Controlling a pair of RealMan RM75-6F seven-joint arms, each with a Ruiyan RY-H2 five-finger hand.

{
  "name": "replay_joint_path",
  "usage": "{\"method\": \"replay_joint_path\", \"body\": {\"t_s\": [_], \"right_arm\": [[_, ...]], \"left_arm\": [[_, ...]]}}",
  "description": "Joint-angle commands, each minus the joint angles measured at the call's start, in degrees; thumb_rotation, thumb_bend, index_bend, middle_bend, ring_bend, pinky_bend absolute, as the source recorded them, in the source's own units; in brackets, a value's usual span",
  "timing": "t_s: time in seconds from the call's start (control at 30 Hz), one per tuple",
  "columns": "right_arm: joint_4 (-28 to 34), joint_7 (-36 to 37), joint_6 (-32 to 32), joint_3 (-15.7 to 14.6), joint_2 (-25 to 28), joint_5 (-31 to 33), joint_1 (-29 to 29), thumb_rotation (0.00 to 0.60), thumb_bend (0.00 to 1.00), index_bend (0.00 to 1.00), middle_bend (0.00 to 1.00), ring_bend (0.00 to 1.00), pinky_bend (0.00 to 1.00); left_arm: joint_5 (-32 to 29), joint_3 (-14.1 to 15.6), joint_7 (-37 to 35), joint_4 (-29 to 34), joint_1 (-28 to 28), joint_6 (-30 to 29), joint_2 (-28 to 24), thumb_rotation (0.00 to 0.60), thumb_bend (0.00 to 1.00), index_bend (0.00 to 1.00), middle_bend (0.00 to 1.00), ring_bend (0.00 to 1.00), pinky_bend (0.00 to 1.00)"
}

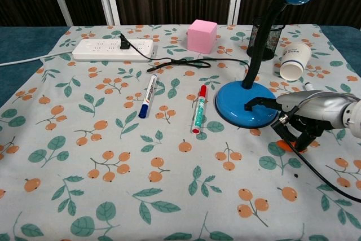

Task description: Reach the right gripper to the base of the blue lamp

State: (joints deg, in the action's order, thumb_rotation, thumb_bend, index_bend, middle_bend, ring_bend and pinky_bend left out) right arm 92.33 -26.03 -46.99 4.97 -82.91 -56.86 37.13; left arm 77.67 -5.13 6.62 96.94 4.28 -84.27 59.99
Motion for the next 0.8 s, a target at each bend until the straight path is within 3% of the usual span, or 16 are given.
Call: {"method": "replay_joint_path", "body": {"t_s": [0.03, 0.33, 0.5, 0.67, 0.8], "right_arm": [[-0.27, -0.61, 0.43, -0.29, 0.10, 0.77, 0.58, 0.600, 0.47, 0.00, 0.73, 0.83, 0.95], [0.12, -2.44, 1.20, -0.48, 1.14, 3.97, 2.46, 0.600, 0.47, 0.00, 0.73, 0.83, 0.98], [2.25, -1.71, -2.22, 0.32, 2.40, 3.19, 1.89, 0.600, 0.47, 0.00, 0.72, 0.81, 0.99], [6.43, -0.48, -8.36, 0.23, 5.59, -1.10, -0.71, 0.600, 0.47, 0.00, 0.53, 0.63, 1.00], [11.53, 0.17, -10.43, -1.10, 11.60, -2.61, -2.87, 0.600, 0.40, 0.00, 0.32, 0.35, 1.00]], "left_arm": [[0.01, 0.00, 0.02, 0.00, 0.00, -0.02, 0.00, 0.600, 0.28, 0.07, 0.05, 0.00, 0.07], [0.09, 0.03, -0.05, 0.00, -0.02, -0.08, -0.02, 0.600, 0.28, 0.07, 0.05, 0.00, 0.07], [0.13, 0.01, -0.20, 0.02, -0.09, -0.22, -0.09, 0.600, 0.28, 0.07, 0.05, 0.00, 0.07], [0.21, 0.04, -0.33, 0.04, -0.14, -0.30, -0.16, 0.600, 0.28, 0.07, 0.05, 0.00, 0.07], [0.27, 0.07, -0.22, 0.08, -0.13, -0.31, -0.14, 0.600, 0.28, 0.07, 0.05, 0.00, 0.07]]}}
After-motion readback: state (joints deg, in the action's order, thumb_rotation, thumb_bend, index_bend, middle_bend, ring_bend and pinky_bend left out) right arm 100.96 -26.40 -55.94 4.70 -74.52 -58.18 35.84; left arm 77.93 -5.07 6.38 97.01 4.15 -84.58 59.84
